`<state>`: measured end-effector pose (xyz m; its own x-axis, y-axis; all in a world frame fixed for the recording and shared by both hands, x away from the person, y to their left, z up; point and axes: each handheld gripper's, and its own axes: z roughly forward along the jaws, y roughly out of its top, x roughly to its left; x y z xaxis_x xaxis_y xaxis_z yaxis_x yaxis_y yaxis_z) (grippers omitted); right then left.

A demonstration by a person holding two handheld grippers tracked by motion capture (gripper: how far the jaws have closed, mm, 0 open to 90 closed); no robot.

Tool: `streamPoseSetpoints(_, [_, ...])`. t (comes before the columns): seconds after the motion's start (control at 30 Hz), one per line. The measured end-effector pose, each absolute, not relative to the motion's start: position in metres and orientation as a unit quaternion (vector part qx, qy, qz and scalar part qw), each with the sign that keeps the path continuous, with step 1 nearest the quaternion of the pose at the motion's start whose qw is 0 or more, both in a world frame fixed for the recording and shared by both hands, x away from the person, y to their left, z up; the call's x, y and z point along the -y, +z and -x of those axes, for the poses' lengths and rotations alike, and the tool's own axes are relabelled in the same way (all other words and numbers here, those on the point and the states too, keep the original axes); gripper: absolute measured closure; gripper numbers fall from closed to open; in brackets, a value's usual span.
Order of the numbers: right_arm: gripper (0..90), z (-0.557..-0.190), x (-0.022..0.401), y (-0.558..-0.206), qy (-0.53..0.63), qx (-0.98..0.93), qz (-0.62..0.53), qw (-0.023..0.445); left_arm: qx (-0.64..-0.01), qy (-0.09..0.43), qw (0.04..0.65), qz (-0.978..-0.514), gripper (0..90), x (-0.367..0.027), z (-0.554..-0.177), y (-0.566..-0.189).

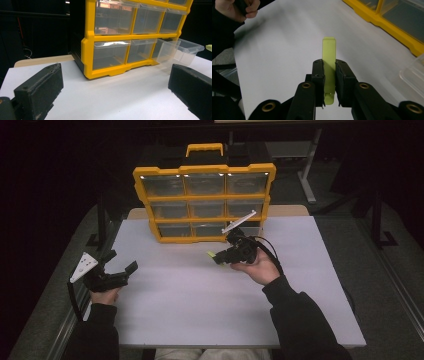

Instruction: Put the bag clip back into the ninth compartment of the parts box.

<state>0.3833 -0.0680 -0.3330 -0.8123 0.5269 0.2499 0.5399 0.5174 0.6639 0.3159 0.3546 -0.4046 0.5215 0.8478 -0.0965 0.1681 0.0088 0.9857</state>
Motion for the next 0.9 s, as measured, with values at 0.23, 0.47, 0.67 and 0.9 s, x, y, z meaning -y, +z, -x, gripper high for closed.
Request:
streamPoseSetpoints(0.23, [77.2,-0.393,0.079,-0.326,-0.393,0.863,0.319,-0.005,-0.397,0.287,0.59,-0.641,0.0,-0.355,-0.316,-0.405])
streamPoseSetpoints(0.47, [77.2,-0.4,0.086,-0.321,-0.394,0.858,0.328,-0.014,-0.396,0.287,0.591,-0.642,0.0,-0.355,-0.316,-0.404])
streamPoseSetpoints(0.67, [77.2,-0.408,0.096,-0.319,-0.404,0.848,0.342,-0.019,-0.396,0.287,0.591,-0.642,0.0,-0.355,-0.316,-0.404])
streamPoseSetpoints(0.9, [77.2,-0.417,0.103,-0.315,-0.411,0.837,0.36,-0.02,-0.396,0.287,0.591,-0.642,0.0,-0.355,-0.316,-0.404])
